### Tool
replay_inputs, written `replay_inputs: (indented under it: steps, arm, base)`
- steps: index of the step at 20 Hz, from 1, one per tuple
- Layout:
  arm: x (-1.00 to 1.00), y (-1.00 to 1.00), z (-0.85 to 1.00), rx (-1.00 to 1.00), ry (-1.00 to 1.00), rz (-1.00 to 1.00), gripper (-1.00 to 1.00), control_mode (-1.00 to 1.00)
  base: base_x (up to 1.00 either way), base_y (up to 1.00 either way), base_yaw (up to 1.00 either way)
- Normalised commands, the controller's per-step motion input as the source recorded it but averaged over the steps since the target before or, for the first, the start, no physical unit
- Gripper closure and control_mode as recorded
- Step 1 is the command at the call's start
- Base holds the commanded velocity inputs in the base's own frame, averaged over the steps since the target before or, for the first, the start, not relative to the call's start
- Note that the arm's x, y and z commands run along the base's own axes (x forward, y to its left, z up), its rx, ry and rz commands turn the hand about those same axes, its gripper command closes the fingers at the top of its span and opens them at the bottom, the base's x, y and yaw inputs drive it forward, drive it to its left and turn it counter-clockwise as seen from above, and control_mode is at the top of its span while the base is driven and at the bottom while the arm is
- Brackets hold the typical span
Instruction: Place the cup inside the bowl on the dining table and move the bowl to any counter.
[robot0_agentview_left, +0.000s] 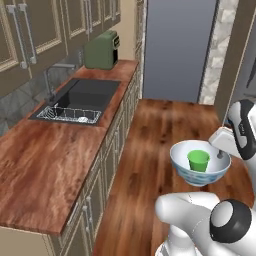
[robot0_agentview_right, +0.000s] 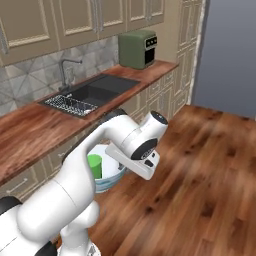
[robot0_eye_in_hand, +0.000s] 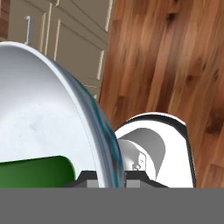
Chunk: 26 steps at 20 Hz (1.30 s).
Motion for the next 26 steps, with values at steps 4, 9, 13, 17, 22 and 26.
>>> replay_inputs:
  steps: [4,9,13,17,22,26]
  arm:
    - [0.0,0.0,0.0,0.0,0.0,0.0,1.0,1.0]
    - [0.0,0.0,0.0,0.0,0.0,0.0,1.0,1.0]
    - [0.0,0.0,0.0,0.0,0.0,0.0,1.0,1.0]
    - [0.0,0.0,0.0,0.0,0.0,0.0,1.0,1.0]
    - [0.0,0.0,0.0,0.0,0.0,0.0,1.0,1.0]
    - [0.0,0.0,0.0,0.0,0.0,0.0,1.0,1.0]
  base:
    - [0.21,0.08,0.28]
    - [0.66,0.0,0.27]
    - [0.5,0.0,0.31]
    - [0.17,0.0,0.35]
    - [0.16,0.0,0.37]
    - [0.04,0.0,0.37]
